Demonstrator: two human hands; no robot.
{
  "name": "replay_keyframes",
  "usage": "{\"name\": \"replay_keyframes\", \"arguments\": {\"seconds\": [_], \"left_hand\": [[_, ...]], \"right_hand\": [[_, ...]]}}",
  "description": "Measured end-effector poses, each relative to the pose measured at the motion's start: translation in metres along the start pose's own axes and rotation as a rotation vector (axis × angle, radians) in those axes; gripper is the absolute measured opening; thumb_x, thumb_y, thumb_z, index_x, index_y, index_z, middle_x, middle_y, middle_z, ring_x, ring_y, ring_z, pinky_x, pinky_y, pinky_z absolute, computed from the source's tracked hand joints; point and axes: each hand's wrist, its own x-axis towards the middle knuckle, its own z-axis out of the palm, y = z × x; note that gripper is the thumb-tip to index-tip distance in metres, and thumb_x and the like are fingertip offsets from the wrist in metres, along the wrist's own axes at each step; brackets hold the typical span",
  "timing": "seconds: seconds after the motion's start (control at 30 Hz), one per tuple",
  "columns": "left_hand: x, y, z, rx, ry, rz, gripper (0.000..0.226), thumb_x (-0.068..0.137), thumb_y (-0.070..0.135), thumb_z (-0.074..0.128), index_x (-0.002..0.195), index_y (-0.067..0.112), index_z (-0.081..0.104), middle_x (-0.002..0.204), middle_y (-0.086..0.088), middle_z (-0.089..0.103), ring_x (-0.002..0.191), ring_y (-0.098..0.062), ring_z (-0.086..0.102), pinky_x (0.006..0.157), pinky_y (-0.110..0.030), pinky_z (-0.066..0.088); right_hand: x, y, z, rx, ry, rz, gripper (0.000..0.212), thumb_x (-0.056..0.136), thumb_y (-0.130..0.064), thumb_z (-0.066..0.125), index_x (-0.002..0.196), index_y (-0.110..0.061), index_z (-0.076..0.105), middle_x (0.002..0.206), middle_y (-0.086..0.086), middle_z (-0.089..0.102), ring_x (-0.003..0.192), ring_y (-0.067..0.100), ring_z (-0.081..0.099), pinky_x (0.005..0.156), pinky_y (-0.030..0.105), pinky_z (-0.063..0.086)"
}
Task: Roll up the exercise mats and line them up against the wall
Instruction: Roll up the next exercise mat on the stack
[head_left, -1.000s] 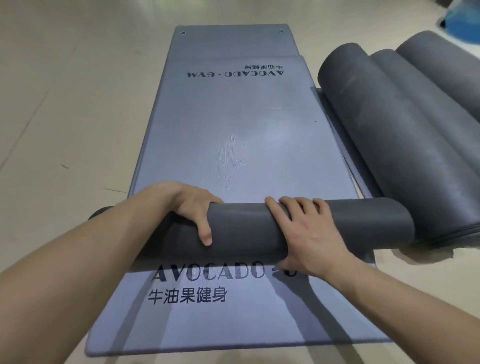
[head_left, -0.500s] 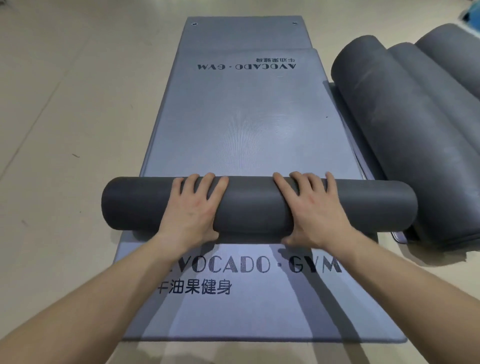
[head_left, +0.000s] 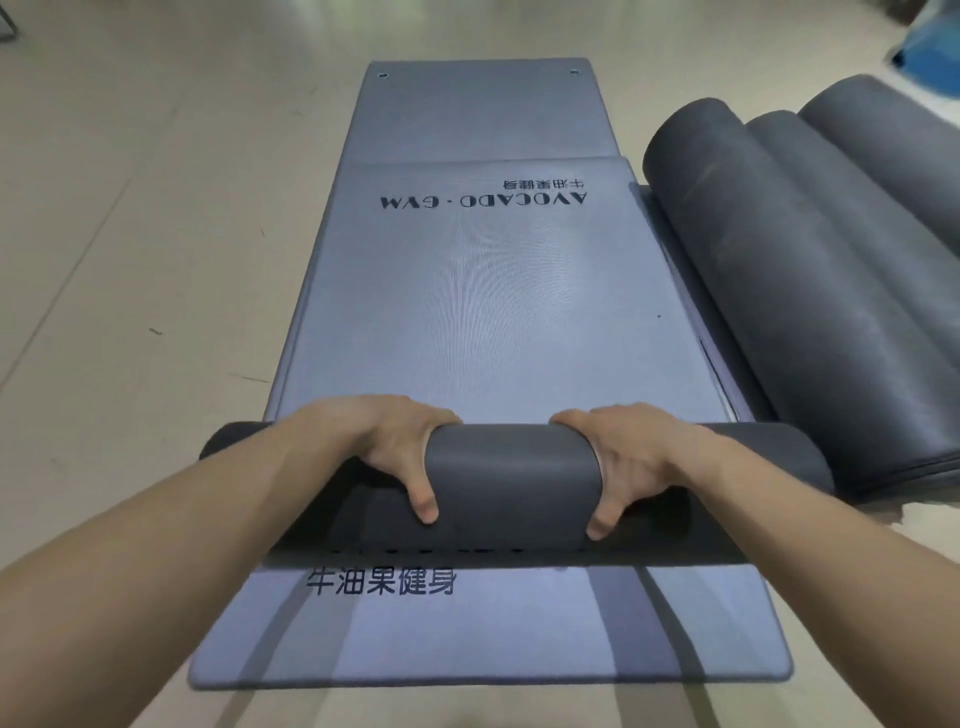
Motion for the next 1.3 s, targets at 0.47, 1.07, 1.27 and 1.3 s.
{"name": "replay_keyframes", "arguments": {"seconds": [0.47, 1.07, 1.27, 1.3], "left_hand": [[-0.011, -0.009, 0.048, 0.307, 0.468, 0.028, 0.135, 0.047, 0.087, 0.065, 0.160, 0.030, 0.016, 0.153, 0.005, 0.045, 0.129, -0.026, 0.053, 0.108, -0.045, 0.043], [-0.025, 0.012, 0.073, 0.297, 0.720, -0.120, 0.093, 0.060, 0.065, 0.069, 0.143, 0.032, 0.040, 0.123, 0.008, 0.061, 0.099, -0.022, 0.064, 0.078, -0.035, 0.046], [-0.041, 0.001, 0.024, 0.153, 0.290, -0.081, 0.103, 0.048, 0.078, 0.080, 0.139, 0.044, 0.043, 0.116, 0.013, 0.067, 0.103, -0.020, 0.064, 0.086, -0.036, 0.052], [-0.035, -0.002, 0.015, 0.112, 0.244, -0.073, 0.101, 0.050, 0.073, 0.086, 0.138, 0.044, 0.046, 0.119, 0.012, 0.068, 0.106, -0.020, 0.064, 0.088, -0.035, 0.051]], "right_hand": [[-0.022, -0.025, 0.093, -0.265, 0.548, 0.059, 0.151, 0.037, -0.073, 0.089, 0.160, -0.015, 0.022, 0.158, 0.023, 0.034, 0.142, 0.049, 0.035, 0.113, 0.070, 0.028], [-0.011, -0.012, -0.005, -0.305, 0.358, -0.034, 0.107, 0.056, -0.069, 0.077, 0.147, -0.042, 0.029, 0.127, -0.006, 0.055, 0.106, 0.024, 0.056, 0.092, 0.041, 0.049], [-0.015, -0.024, -0.022, -0.023, 0.112, -0.071, 0.118, 0.054, -0.069, 0.085, 0.154, -0.042, 0.028, 0.135, -0.008, 0.058, 0.119, 0.023, 0.058, 0.102, 0.042, 0.049], [-0.017, -0.023, -0.018, -0.082, 0.212, -0.053, 0.127, 0.055, -0.073, 0.082, 0.159, -0.039, 0.019, 0.146, -0.004, 0.051, 0.129, 0.025, 0.052, 0.110, 0.044, 0.043]]}}
